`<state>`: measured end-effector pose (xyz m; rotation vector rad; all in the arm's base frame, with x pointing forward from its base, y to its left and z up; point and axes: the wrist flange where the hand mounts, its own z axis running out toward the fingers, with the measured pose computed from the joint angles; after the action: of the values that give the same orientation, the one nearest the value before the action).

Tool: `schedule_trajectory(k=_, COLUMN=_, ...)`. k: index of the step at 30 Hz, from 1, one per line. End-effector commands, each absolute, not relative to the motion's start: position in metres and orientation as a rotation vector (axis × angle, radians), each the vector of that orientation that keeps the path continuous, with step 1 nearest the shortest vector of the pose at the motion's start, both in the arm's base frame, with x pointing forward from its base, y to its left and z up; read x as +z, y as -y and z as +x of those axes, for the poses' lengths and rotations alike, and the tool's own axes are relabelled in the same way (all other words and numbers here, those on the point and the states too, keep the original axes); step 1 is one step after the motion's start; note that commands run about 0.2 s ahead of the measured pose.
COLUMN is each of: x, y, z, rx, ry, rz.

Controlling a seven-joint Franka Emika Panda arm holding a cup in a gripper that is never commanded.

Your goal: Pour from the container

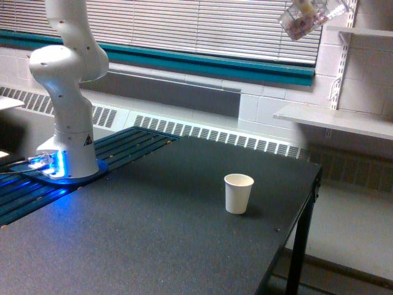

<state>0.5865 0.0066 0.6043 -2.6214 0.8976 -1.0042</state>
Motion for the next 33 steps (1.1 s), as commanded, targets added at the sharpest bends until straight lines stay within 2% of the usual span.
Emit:
schedule_trajectory(k=1, x=0.62, y=-0.012, z=0.581, rx=-1.043, ry=-0.881, rz=-2.6)
schedule_trajectory(k=15, x=0.586, y=-0.032, z=0.584, rx=-1.041, ry=-0.835, rz=-2.649)
schedule_trajectory(k=33, x=0.464, y=-0.059, z=0.578, rx=-0.872, ry=-0.72, rz=-2.802)
